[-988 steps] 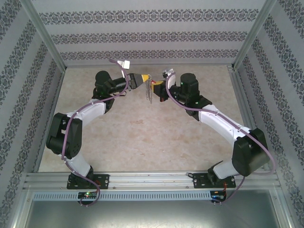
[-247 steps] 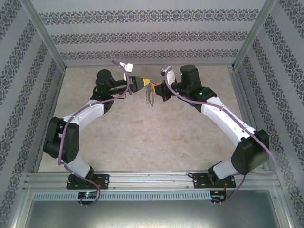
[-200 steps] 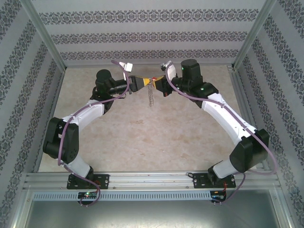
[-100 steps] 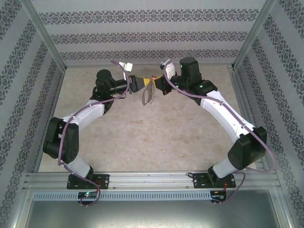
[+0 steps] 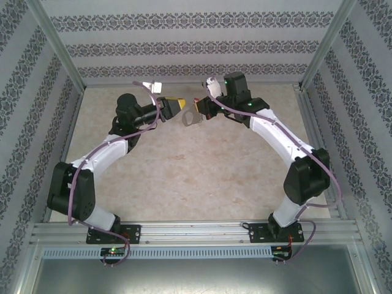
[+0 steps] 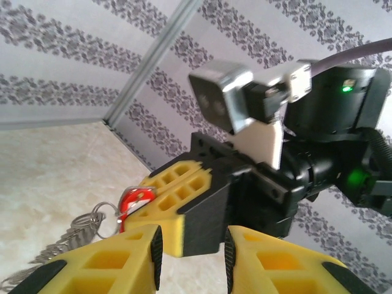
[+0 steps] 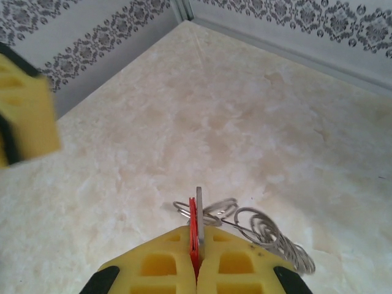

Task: Put the keys on the keyring

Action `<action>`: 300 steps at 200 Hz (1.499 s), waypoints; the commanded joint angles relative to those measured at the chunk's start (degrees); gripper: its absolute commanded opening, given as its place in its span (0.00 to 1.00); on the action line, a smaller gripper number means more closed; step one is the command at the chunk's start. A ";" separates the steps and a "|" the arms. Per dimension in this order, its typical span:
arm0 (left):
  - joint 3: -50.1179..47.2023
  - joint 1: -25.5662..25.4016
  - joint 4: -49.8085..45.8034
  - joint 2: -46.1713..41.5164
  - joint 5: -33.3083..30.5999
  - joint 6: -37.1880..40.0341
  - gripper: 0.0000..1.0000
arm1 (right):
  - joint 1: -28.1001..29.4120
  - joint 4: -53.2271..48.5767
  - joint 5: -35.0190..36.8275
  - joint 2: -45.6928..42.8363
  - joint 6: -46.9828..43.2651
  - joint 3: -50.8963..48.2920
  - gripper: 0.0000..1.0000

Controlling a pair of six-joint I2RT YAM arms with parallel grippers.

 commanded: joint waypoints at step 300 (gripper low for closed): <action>-5.72 3.19 -10.54 -12.96 -7.86 5.42 0.37 | 12.34 10.90 -0.50 23.52 9.89 -6.13 0.00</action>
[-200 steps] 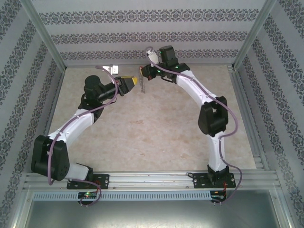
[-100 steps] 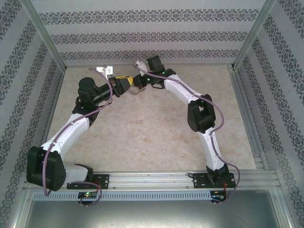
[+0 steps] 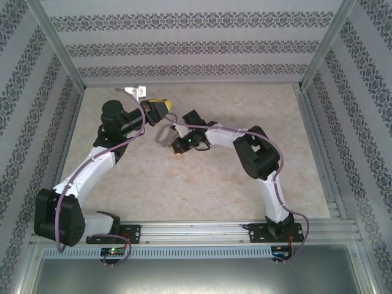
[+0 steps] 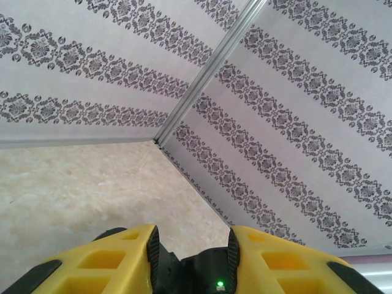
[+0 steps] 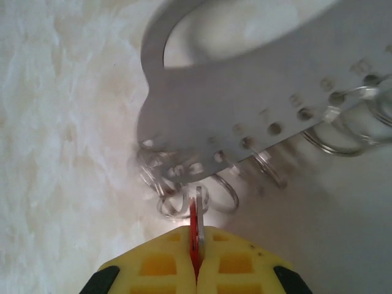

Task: Put the keys on the keyring

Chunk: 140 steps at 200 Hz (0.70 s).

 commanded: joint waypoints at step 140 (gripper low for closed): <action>1.59 0.62 -0.12 2.73 1.67 -0.29 0.38 | 4.04 4.74 -3.87 -13.67 6.84 -17.40 0.48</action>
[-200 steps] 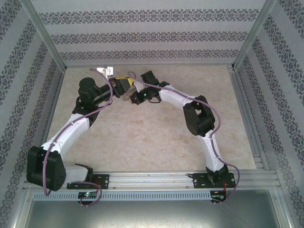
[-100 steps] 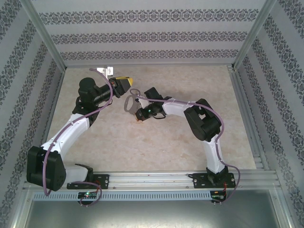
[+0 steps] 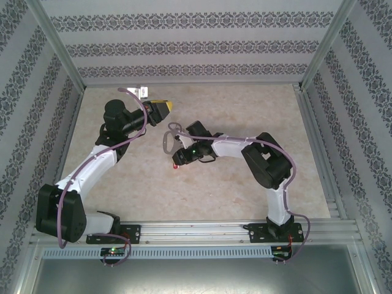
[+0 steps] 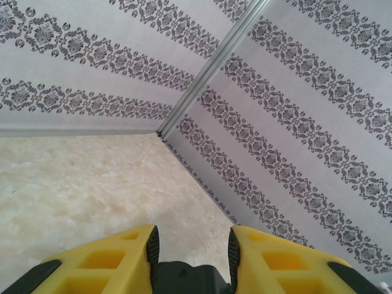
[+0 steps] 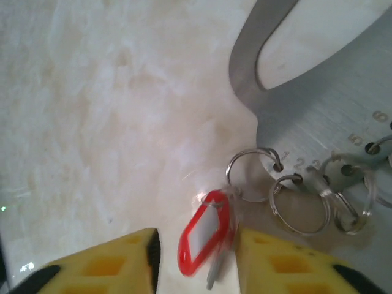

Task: Put the keys on the keyring

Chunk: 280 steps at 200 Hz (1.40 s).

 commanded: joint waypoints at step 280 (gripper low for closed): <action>-40.42 2.88 46.80 14.10 -63.50 40.23 1.00 | -34.24 32.81 58.32 -38.14 -19.83 -39.48 0.98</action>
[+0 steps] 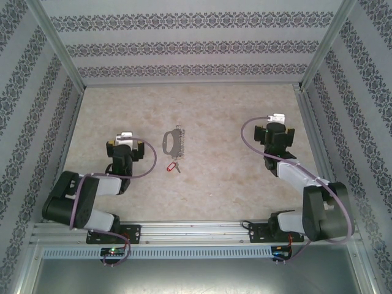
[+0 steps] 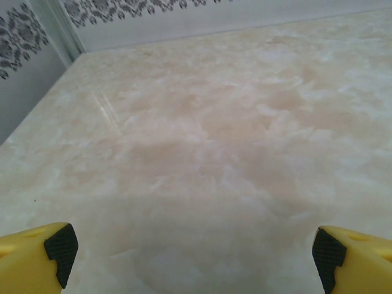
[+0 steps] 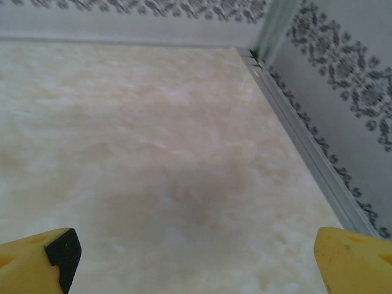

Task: Put the keys on the keyring

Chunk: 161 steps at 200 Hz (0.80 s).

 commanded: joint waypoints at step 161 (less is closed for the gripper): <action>7.98 11.08 -2.35 6.59 21.53 -2.93 1.00 | -5.84 34.01 -21.51 12.58 2.65 -10.71 0.98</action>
